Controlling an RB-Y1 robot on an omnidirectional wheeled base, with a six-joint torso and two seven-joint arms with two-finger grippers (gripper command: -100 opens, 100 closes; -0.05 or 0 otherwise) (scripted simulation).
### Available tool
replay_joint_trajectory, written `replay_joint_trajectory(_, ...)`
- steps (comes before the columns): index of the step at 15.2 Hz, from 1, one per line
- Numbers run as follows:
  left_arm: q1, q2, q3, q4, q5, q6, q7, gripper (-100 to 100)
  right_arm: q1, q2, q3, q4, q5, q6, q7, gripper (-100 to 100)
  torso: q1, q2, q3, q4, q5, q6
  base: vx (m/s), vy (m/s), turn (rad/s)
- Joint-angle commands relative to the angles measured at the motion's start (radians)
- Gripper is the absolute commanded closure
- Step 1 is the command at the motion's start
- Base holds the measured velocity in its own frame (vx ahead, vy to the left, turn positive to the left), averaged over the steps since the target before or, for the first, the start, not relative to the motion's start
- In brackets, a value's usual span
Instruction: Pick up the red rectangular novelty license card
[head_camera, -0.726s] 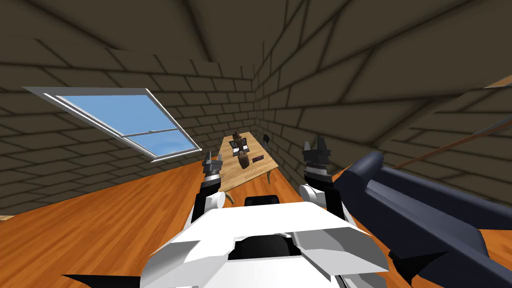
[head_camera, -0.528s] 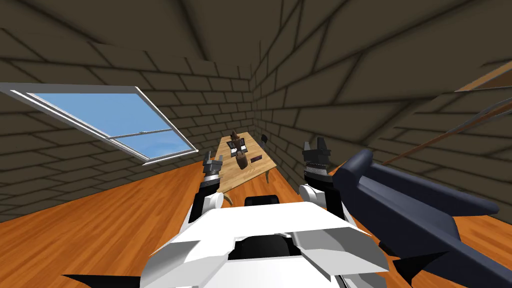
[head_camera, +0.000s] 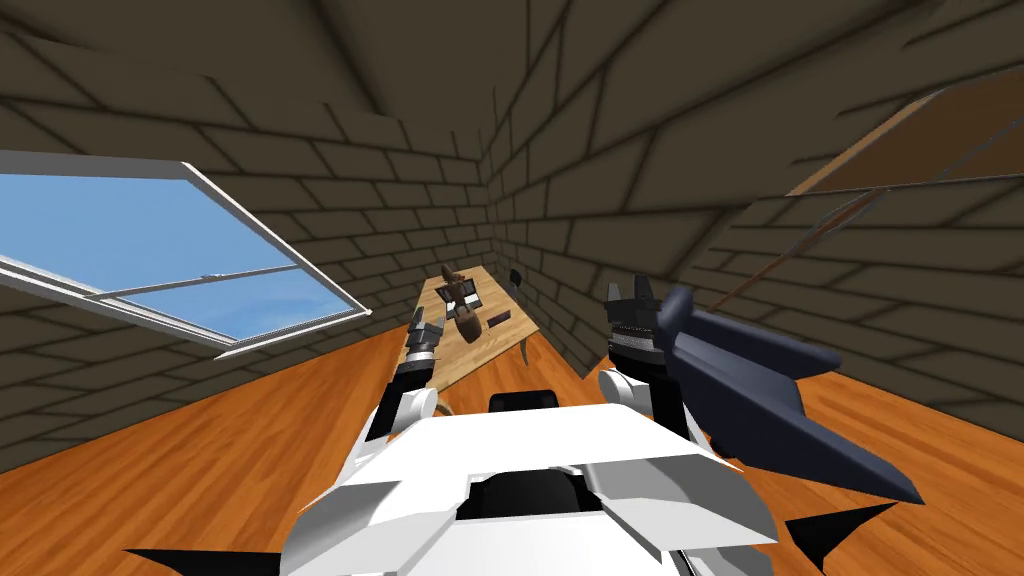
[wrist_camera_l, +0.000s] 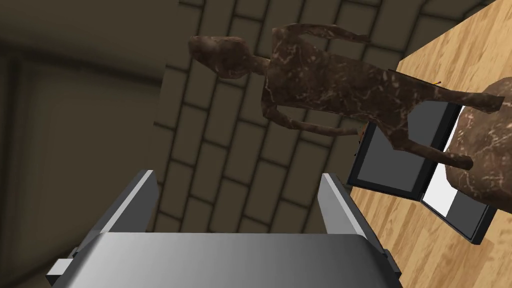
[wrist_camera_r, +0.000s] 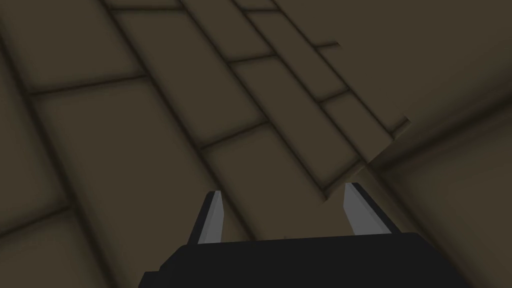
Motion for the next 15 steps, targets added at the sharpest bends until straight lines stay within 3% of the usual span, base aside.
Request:
replay_joint_trajectory(1, -0.003, 0.022, 0.027, 0.015, 0.017, 0.050, 0.012, -100, 0.000, 0.000, 0.000, 0.000, 0.000, 0.000, 0.000, 0, 0.000, 0.000, 0.000, 0.000, 0.000, 0.000, -0.001, -0.086, -0.246)
replay_joint_trajectory(4, -0.003, 0.036, 0.048, 0.028, 0.030, 0.114, 0.020, -100, 0.000, 0.000, 0.000, 0.000, 0.000, 0.000, 0.000, 0, -0.001, 0.000, 0.000, 0.000, 0.000, 0.000, -0.006, -0.089, -0.227)
replay_joint_trajectory(5, -0.004, 0.049, 0.070, 0.041, 0.044, 0.147, 0.029, -100, 0.000, 0.000, 0.000, 0.000, 0.000, 0.000, 0.000, 0, -0.001, 0.000, 0.000, 0.000, 0.000, 0.000, -0.002, -0.093, -0.311)
replay_joint_trajectory(7, -0.004, 0.049, 0.070, 0.041, 0.044, 0.164, 0.029, -100, 0.000, 0.000, 0.000, 0.000, 0.000, 0.000, 0.000, 0, -0.001, 0.000, 0.000, 0.000, 0.000, 0.000, -0.002, -0.070, -0.166)
replay_joint_trajectory(8, -0.004, 0.061, 0.094, 0.056, 0.059, 0.197, 0.038, -100, 0.000, 0.000, 0.000, 0.000, 0.000, 0.000, 0.000, 0, 0.001, 0.000, 0.000, 0.000, 0.000, 0.000, 0.002, -0.068, -0.251)
replay_joint_trajectory(10, -0.004, 0.061, 0.094, 0.056, 0.059, 0.216, 0.038, -100, 0.000, 0.000, 0.000, 0.000, 0.000, 0.000, 0.000, 0, 0.001, 0.000, 0.000, 0.000, 0.000, 0.000, 0.010, -0.057, -0.176)
replay_joint_trajectory(11, -0.004, 0.072, 0.120, 0.071, 0.074, 0.251, 0.048, -100, 0.000, 0.000, 0.000, 0.000, 0.000, 0.000, 0.000, 0, 0.002, 0.000, 0.000, 0.000, 0.000, -0.001, 0.015, -0.055, -0.208)
replay_joint_trajectory(13, -0.004, 0.072, 0.120, 0.071, 0.074, 0.271, 0.048, -100, 0.000, 0.000, 0.000, 0.000, 0.000, 0.000, 0.000, 0, 0.001, -0.001, 0.000, 0.000, 0.000, 0.000, 0.015, -0.051, -0.201)
replay_joint_trajectory(14, -0.004, 0.082, 0.147, 0.088, 0.090, 0.307, 0.059, -100, 0.000, 0.000, 0.000, 0.000, 0.000, 0.000, 0.000, 0, 0.002, 0.000, 0.000, 0.000, 0.000, 0.000, 0.015, -0.063, -0.211)
replay_joint_trajectory(15, -0.004, 0.082, 0.147, 0.088, 0.090, 0.325, 0.059, -100, 0.000, 0.000, 0.000, 0.000, 0.000, 0.000, 0.000, 0, 0.002, 0.000, 0.000, 0.000, 0.000, 0.000, 0.012, -0.066, -0.245)
